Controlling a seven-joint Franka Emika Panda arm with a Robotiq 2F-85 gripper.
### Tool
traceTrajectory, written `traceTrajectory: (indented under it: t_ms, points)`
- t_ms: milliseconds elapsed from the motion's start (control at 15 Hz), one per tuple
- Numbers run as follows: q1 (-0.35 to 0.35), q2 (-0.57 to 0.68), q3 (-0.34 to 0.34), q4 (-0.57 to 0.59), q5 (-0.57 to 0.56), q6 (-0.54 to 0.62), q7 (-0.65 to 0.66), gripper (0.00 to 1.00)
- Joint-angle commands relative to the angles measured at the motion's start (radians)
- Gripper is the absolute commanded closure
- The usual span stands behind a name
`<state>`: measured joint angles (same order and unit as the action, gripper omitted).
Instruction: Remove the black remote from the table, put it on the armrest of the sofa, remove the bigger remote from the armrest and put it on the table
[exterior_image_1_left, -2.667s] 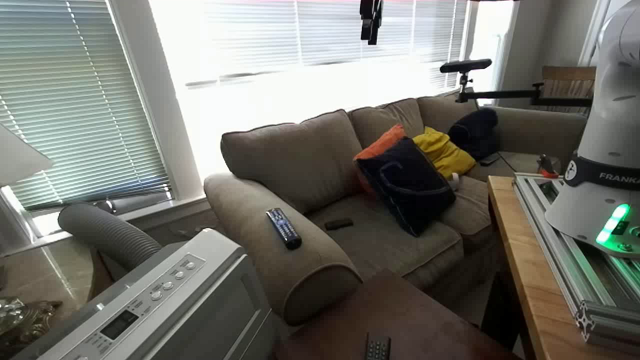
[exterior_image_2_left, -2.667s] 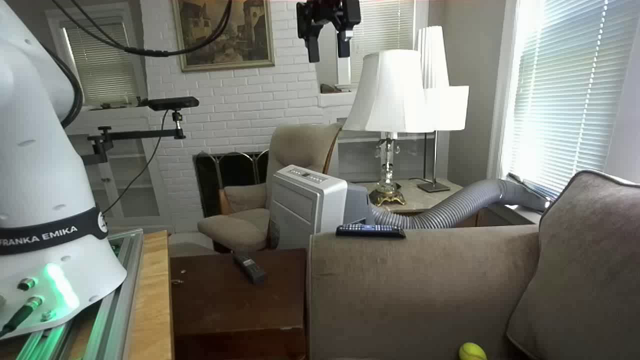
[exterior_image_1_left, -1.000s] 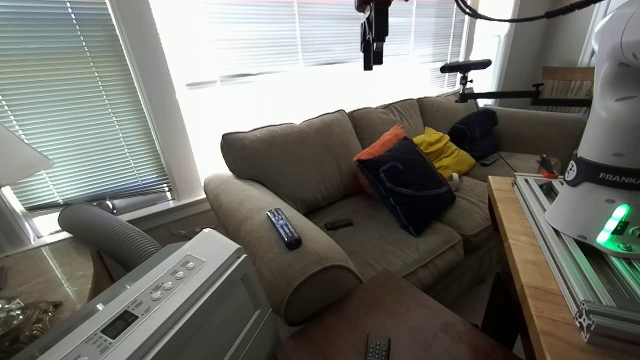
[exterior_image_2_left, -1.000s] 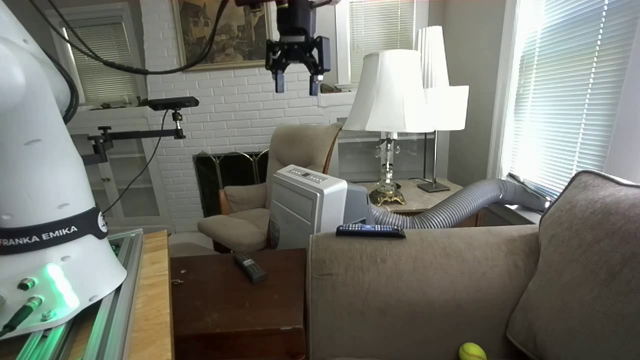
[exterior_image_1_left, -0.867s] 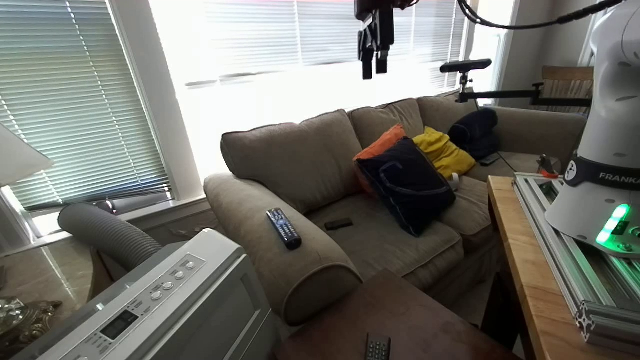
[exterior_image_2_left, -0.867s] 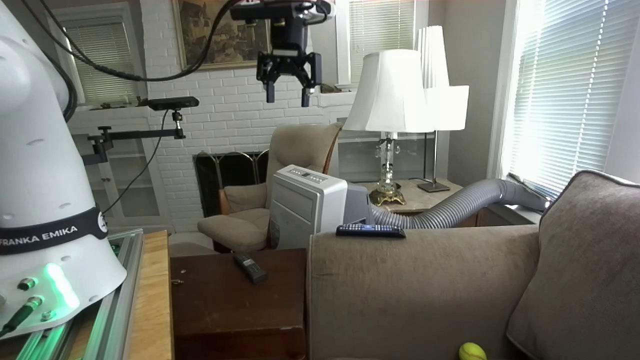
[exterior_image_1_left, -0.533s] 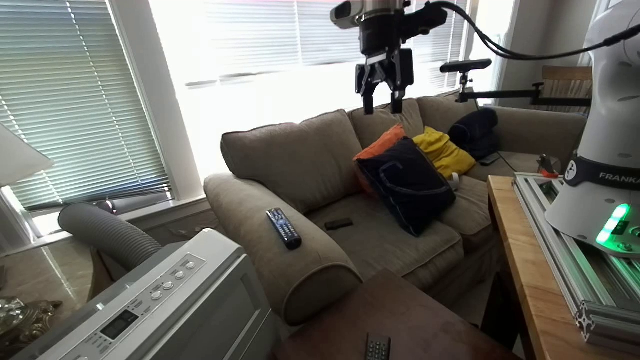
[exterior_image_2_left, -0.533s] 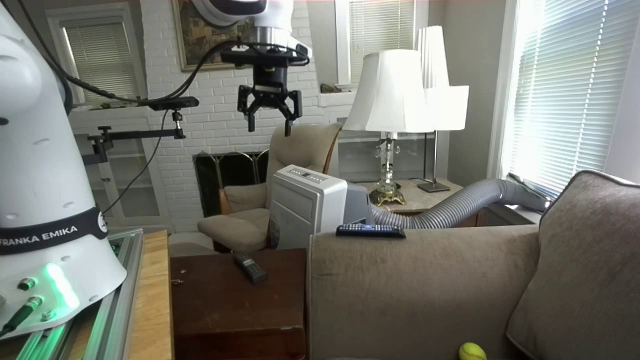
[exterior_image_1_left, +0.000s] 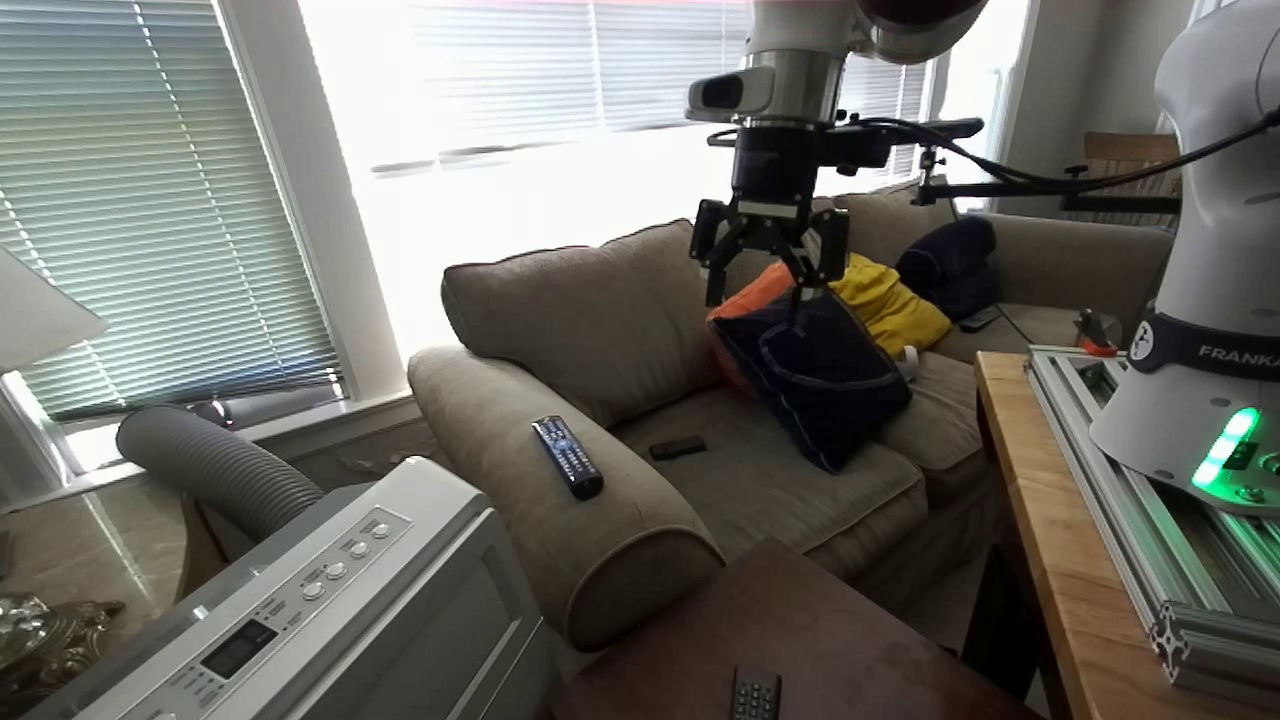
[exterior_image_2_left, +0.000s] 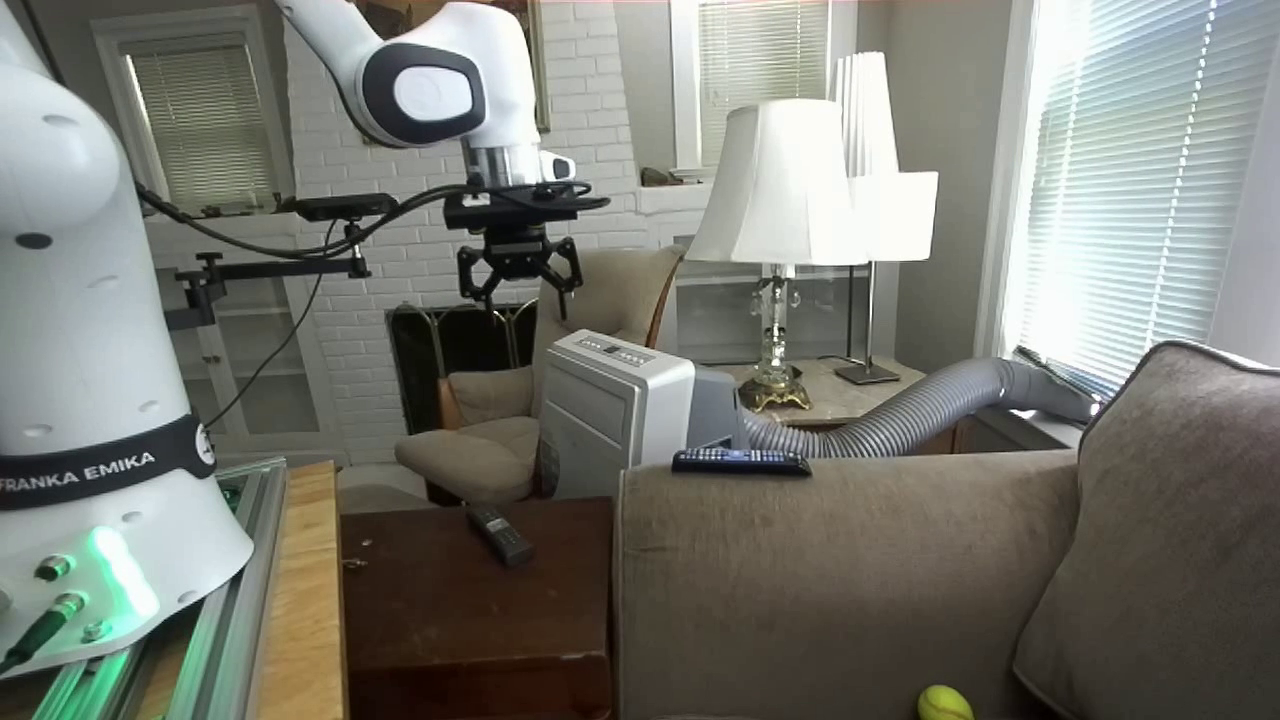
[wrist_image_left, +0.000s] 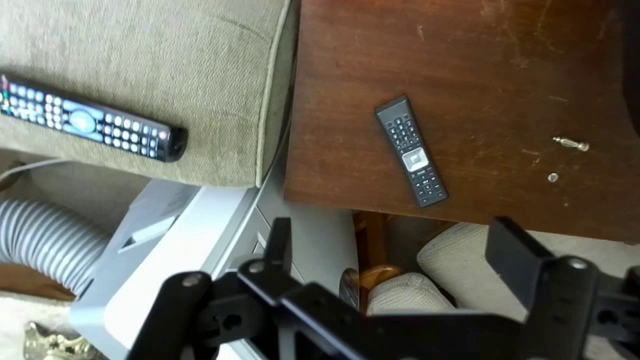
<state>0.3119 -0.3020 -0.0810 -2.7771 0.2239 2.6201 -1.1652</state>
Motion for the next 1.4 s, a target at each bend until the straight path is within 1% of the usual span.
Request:
traceTrajectory:
  t_ms: [0,133,200,267,333,467,733,800,933,1000,1067,1133,1200,1267,1333]
  points:
    - [0.135,0.102,-0.064,0.000,0.166,0.180,-0.259,0.00]
    - [0.205,0.149,-0.085,0.001,0.296,0.233,-0.399,0.00]
    - [0.200,0.164,-0.059,0.003,0.365,0.239,-0.470,0.00]
    - [0.235,0.188,-0.079,0.003,0.404,0.237,-0.511,0.00]
    - [0.193,0.147,-0.059,0.005,0.318,0.206,-0.405,0.00]
    - [0.217,0.179,-0.064,0.006,0.364,0.214,-0.460,0.00]
    - [0.219,0.188,-0.068,0.008,0.364,0.218,-0.468,0.00]
    - [0.210,0.235,-0.054,0.008,0.308,0.240,-0.453,0.00]
    - [0.217,0.311,-0.044,0.007,0.267,0.251,-0.485,0.00]
    - [0.222,0.353,-0.038,0.005,0.244,0.270,-0.478,0.00]
    - [0.232,0.411,-0.026,0.005,0.218,0.316,-0.465,0.00]
    - [0.251,0.472,-0.013,0.004,0.228,0.379,-0.476,0.00]
    - [0.265,0.513,-0.005,0.004,0.225,0.417,-0.474,0.00]
    - [0.280,0.570,0.022,0.004,0.264,0.487,-0.489,0.00]
    - [0.281,0.613,0.063,0.004,0.298,0.540,-0.492,0.00]
